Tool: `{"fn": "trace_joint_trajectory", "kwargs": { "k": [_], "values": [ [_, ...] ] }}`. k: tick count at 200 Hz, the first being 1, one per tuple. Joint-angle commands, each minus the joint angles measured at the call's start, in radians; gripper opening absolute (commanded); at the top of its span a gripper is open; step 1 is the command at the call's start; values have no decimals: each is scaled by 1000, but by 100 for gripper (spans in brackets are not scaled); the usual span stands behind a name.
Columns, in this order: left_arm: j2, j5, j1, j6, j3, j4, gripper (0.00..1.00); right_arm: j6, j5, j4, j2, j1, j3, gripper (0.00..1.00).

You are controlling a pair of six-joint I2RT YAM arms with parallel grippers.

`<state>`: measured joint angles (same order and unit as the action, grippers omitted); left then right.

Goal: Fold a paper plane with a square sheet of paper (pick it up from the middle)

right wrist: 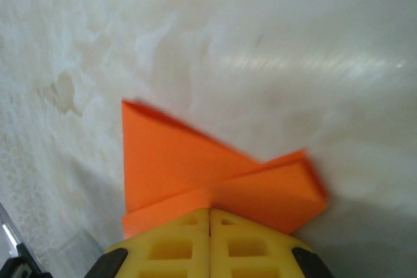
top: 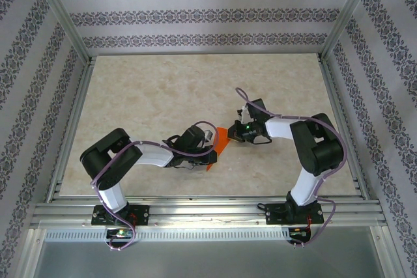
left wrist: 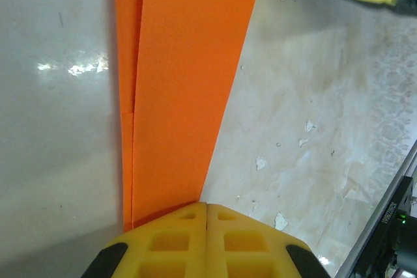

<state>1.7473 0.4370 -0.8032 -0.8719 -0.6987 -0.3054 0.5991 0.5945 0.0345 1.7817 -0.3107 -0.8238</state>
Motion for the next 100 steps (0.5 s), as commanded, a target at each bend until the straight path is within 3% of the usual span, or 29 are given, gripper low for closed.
{"fn": "trace_joint_trajectory", "kwargs": {
  "k": [1, 53, 100],
  "values": [
    [18, 23, -3, -3, 53, 111, 0, -37, -71, -1, 36, 73, -43, 7],
    [34, 24, -17, -38, 34, 65, 0, -49, -47, 40, -17, 117, -78, 8],
    [7, -95, -48, -170, 25, -3, 0, -14, -47, 59, -208, 104, 14, 15]
  ]
}}
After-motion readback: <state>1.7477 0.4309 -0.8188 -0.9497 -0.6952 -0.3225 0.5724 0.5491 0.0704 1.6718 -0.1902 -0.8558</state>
